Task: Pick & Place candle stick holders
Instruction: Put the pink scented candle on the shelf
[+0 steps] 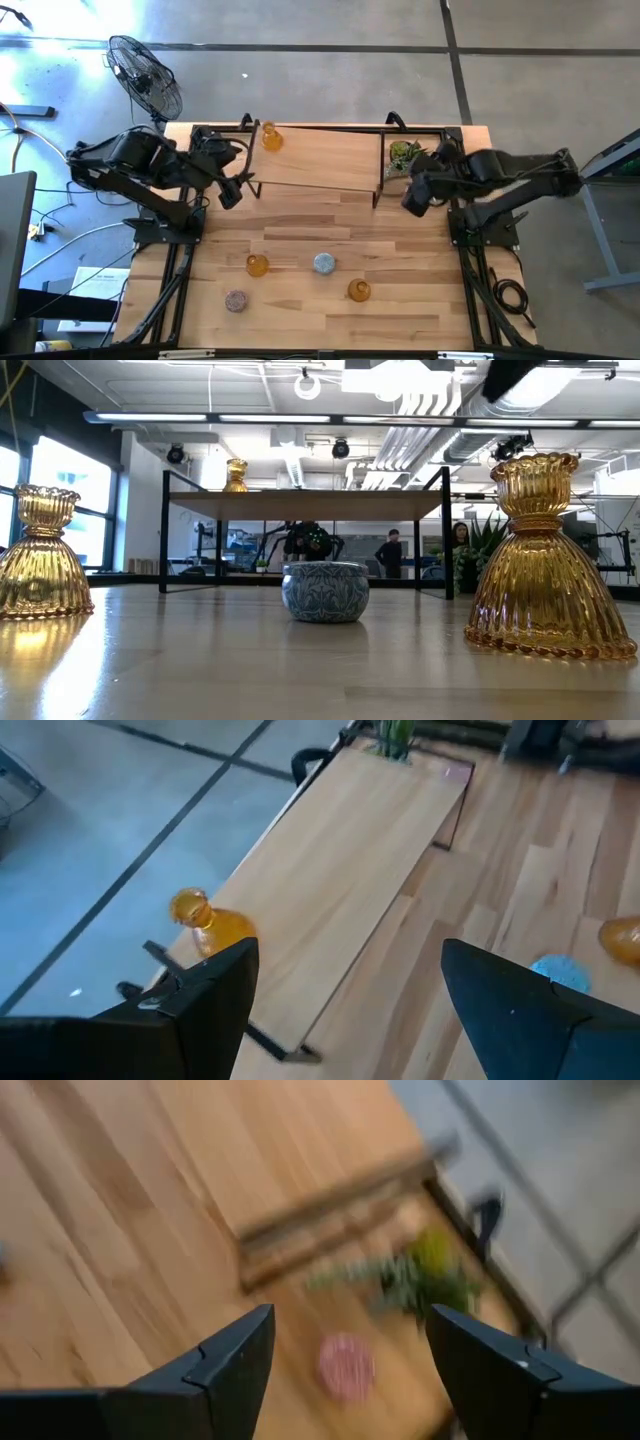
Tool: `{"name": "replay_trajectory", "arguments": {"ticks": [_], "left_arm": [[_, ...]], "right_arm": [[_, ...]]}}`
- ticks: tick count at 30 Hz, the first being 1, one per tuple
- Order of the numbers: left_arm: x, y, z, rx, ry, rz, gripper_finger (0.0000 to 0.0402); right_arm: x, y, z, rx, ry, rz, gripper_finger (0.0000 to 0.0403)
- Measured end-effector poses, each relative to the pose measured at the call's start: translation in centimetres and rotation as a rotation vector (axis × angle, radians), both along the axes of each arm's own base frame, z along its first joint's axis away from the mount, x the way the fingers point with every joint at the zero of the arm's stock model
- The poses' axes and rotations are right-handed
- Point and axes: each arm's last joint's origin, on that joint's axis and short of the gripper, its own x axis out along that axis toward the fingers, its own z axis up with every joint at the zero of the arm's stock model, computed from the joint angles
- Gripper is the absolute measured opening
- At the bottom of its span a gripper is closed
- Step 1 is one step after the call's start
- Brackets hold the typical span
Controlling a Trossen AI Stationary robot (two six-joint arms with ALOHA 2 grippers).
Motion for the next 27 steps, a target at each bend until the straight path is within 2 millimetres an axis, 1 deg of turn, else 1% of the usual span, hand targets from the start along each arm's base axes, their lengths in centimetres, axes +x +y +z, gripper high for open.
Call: {"name": "replay_trajectory", "arguments": {"ticks": [3,6,10,13,16,18,21,23,27], "left_arm": [[-0.7,0.2,-0.8,0.001,-0.041,-0.013,0.0309],[-1.1,0.2,-1.5,-0.012,-0.092,-0.05,0.0309],[-0.8,0.1,-2.4,0.014,-0.15,-0.113,0.0309],[-0.5,0.0,-2.9,0.034,-0.201,-0.134,0.0309],[0.1,-0.1,-3.6,0.049,-0.225,-0.146,0.0309],[0.3,-0.2,-4.1,0.061,-0.209,-0.154,0.0309],[0.6,-0.3,-4.7,0.064,-0.201,-0.155,0.0309],[0.8,-0.3,-5.3,0.067,-0.176,-0.156,0.0309],[1.0,-0.4,-5.9,0.07,-0.16,-0.157,0.0309]], "right_arm": [[-1.0,-1.2,-0.4,0.087,0.083,-0.111,0.0255],[-1.2,-2.3,-0.5,0.159,0.088,-0.168,0.0255],[-1.2,-3.7,-0.7,0.253,0.092,-0.26,0.0255],[-1.1,-5.2,-0.9,0.289,0.099,-0.323,0.0255],[-0.9,-6.6,-1.3,0.315,0.119,-0.385,0.0255],[-0.7,-7.5,-1.7,0.345,0.132,-0.414,0.0255],[-0.5,-8.4,-3.3,0.394,0.193,-0.456,0.0255],[-0.6,-8.8,-5.1,0.441,0.258,-0.47,0.0255],[-0.7,-9.4,-8.5,0.439,0.375,-0.472,0.0255]]}}
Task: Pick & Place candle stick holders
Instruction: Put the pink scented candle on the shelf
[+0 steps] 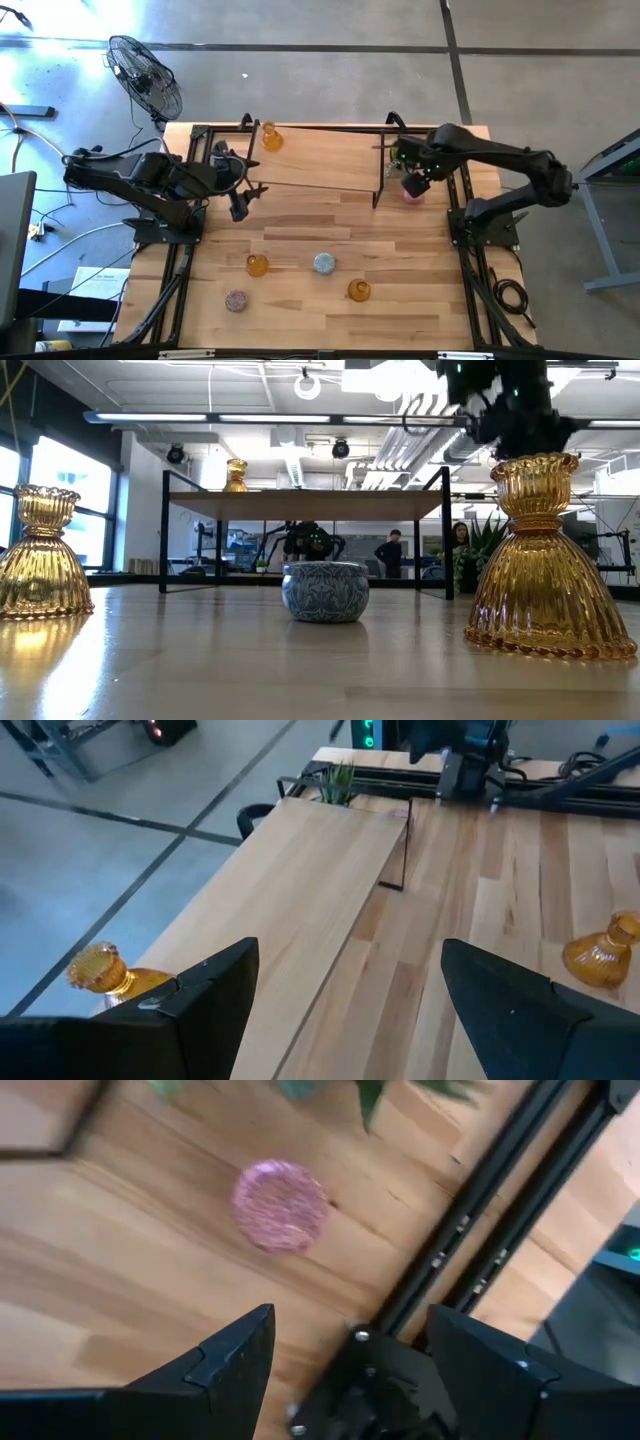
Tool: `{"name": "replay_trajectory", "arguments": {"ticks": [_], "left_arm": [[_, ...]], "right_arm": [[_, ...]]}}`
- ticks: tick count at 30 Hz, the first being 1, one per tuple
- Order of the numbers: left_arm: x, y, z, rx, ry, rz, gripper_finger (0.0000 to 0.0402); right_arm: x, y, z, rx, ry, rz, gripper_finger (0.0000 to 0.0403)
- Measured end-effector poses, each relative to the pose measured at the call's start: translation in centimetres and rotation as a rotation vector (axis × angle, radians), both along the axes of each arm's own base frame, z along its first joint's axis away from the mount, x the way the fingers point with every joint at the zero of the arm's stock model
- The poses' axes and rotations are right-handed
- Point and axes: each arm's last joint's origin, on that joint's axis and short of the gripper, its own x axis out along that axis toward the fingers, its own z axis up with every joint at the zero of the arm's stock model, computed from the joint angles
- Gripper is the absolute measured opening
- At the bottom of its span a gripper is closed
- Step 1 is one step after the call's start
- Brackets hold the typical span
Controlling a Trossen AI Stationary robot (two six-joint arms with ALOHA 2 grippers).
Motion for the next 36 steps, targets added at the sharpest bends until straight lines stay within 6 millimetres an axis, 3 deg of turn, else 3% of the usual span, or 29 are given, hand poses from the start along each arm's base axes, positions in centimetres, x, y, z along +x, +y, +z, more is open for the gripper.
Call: {"name": "replay_trajectory", "arguments": {"ticks": [8,14,24,36], "left_arm": [[0.4,-0.1,-0.7,0.022,0.012,-0.011,0.0309],[0.7,-0.3,-1.4,-0.003,0.022,-0.056,0.0309],[0.8,-0.3,-1.2,-0.008,0.007,-0.062,0.0309],[0.8,-0.3,-1.3,-0.008,0.007,-0.062,0.0309]], "right_arm": [[0.7,-0.8,-5.1,0.084,-0.111,0.046,0.0255],[0.1,-1.4,-7.5,0.094,-0.134,0.02,0.0255],[0.0,-1.8,-9.4,0.09,-0.195,0.055,0.0255],[0.0,-1.7,-9.7,0.107,-0.214,0.061,0.0255]]}}
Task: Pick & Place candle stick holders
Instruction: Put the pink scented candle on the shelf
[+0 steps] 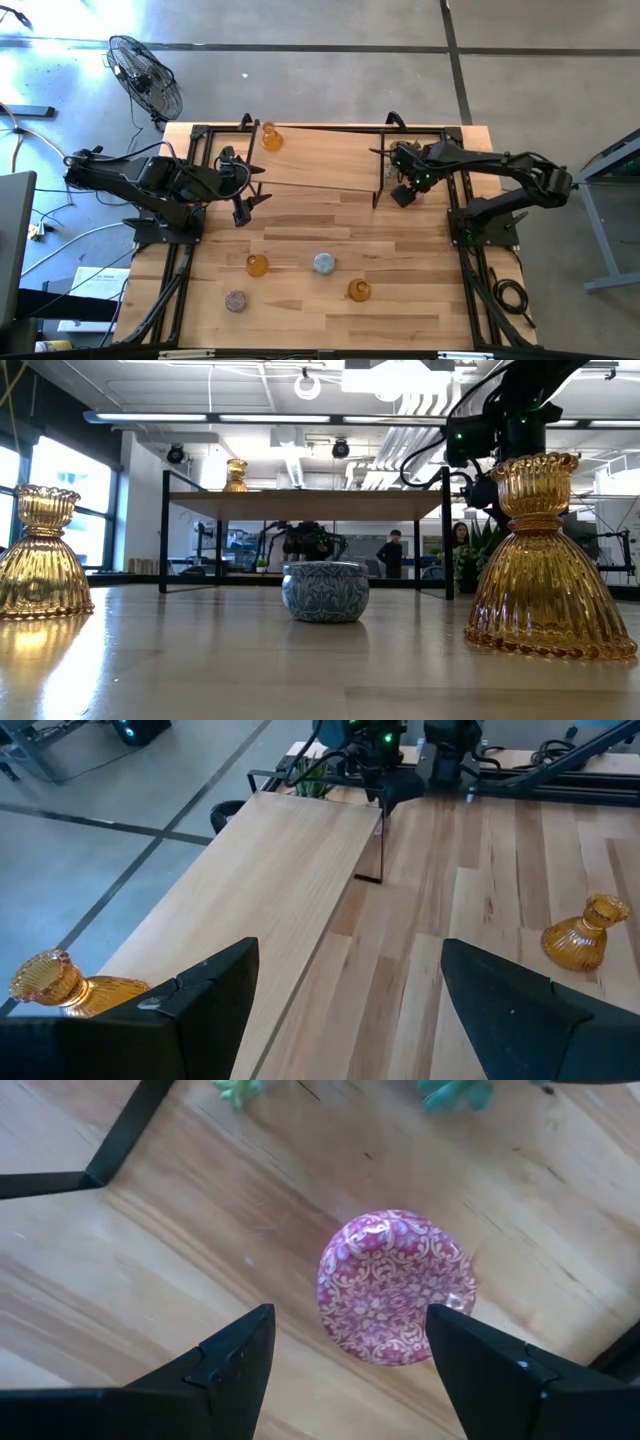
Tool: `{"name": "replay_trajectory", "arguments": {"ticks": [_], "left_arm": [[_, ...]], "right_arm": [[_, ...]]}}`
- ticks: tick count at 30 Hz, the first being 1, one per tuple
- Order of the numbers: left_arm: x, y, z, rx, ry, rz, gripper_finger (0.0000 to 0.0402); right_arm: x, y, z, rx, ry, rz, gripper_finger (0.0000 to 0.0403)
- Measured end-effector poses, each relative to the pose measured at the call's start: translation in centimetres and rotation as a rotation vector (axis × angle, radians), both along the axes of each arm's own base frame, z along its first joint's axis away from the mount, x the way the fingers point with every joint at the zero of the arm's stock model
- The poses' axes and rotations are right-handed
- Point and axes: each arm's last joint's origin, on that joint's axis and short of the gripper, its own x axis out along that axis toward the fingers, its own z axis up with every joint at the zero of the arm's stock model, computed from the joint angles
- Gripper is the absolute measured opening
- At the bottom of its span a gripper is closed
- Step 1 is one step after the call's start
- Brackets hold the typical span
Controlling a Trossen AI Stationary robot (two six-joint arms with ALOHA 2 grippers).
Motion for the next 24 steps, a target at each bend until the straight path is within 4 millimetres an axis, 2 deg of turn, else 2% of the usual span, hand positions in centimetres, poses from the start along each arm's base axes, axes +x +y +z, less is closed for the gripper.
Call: {"name": "replay_trajectory", "arguments": {"ticks": [24], "left_arm": [[-0.11,0.02,-0.17,0.002,0.021,0.0,0.0309]], "right_arm": [[0.12,-0.05,0.02,-0.01,-0.01,-0.032,0.0255]]}}
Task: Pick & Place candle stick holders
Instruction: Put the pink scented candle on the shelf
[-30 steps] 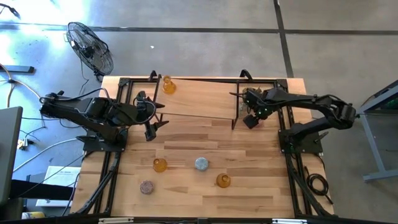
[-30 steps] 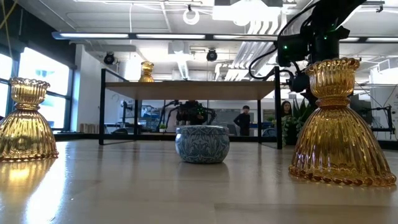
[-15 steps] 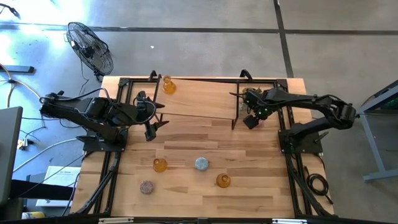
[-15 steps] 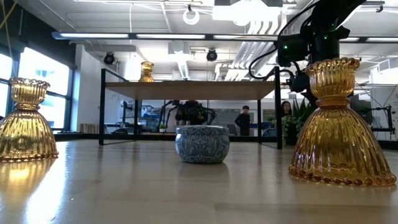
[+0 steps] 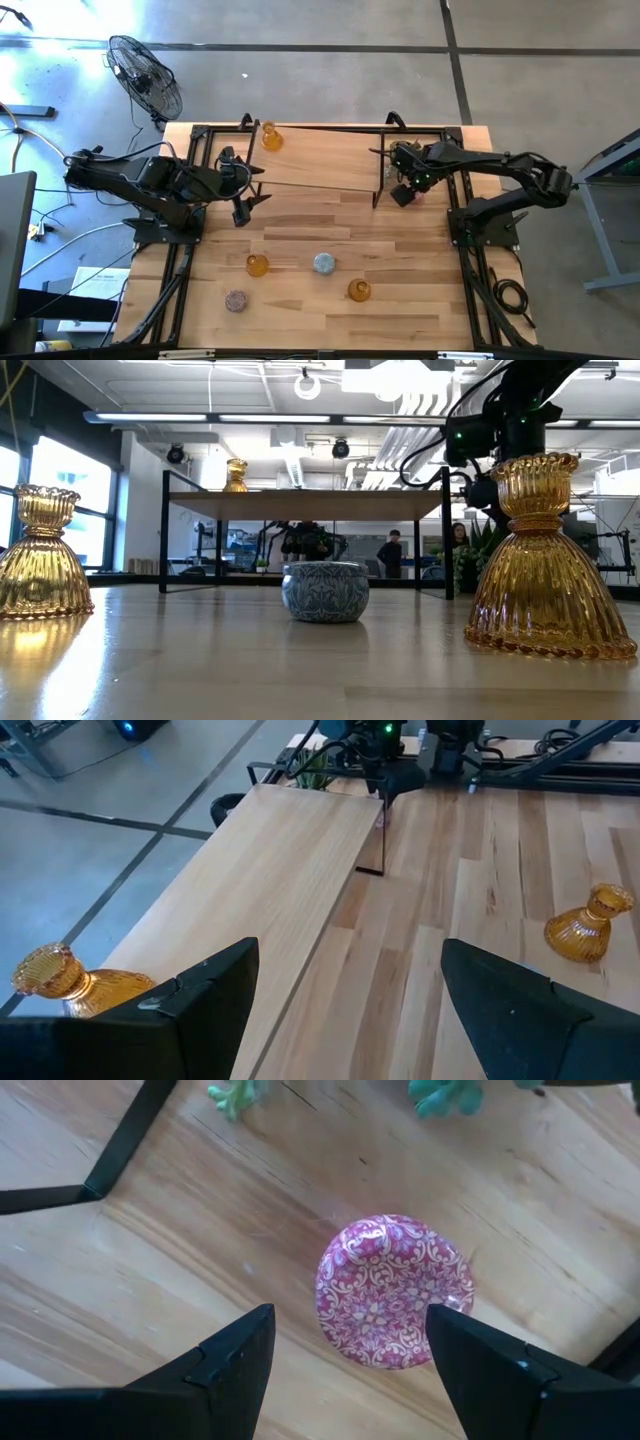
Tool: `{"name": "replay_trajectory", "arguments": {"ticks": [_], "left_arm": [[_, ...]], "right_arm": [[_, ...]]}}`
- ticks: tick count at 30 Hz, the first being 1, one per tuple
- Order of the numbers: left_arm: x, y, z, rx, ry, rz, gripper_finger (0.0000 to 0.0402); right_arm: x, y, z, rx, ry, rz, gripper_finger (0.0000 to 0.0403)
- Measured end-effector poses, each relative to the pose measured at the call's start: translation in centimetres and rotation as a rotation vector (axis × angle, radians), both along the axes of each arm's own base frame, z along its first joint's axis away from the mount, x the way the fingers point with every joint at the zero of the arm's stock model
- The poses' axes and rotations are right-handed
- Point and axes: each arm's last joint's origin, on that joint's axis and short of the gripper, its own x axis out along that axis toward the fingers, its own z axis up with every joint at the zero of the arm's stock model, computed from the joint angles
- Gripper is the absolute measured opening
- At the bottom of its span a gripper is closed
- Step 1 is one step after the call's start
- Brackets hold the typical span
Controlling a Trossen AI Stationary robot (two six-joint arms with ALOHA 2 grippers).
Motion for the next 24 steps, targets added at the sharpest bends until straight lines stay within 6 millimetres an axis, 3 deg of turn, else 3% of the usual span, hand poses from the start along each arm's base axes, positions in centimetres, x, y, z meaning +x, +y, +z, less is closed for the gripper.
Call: {"name": "replay_trajectory", "arguments": {"ticks": [24], "left_arm": [[-0.1,0.0,-0.1,0.003,0.011,0.0,0.0309]], "right_arm": [[1.3,-0.7,0.3,-0.076,-0.14,-0.001,0.0255]]}}
